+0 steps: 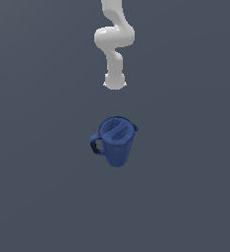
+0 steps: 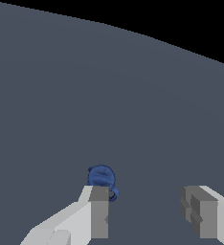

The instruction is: Pick up the object and move it to a goal position.

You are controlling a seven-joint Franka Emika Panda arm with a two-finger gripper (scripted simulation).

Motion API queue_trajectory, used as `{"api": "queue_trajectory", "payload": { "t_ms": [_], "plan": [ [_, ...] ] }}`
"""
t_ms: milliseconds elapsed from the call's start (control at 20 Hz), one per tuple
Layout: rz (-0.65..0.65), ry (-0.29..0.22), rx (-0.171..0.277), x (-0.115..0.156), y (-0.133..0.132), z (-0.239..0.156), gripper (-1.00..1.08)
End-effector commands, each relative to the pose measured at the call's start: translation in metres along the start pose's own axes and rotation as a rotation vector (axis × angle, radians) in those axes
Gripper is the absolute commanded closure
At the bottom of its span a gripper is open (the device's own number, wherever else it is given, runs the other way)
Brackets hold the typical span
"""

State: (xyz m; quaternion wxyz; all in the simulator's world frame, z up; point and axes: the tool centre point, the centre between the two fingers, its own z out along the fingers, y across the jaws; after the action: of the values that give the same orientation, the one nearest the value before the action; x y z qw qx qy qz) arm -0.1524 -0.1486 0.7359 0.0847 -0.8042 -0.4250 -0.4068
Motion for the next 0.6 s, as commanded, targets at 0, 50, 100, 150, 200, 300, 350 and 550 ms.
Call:
{"api": "queue_trajectory", "payload": {
  "t_ms": [0,50,100,150,200,300,350,550],
  "plan": [
    [-0.019,0.038,0.032,-0.021,0.019,0.002,-0.20],
    [-0.025,0.053,0.046,-0.030,0.027,0.005,-0.20],
    [-0.030,0.067,0.061,-0.039,0.034,0.009,-0.20],
    [-0.035,0.080,0.076,-0.048,0.042,0.014,-0.20],
    [-0.040,0.093,0.092,-0.058,0.049,0.020,-0.20],
    [-0.049,0.117,0.126,-0.077,0.064,0.035,-0.20],
    [-0.053,0.128,0.144,-0.087,0.070,0.044,-0.20],
    [-0.067,0.169,0.223,-0.125,0.093,0.091,-0.20]
  ]
}}
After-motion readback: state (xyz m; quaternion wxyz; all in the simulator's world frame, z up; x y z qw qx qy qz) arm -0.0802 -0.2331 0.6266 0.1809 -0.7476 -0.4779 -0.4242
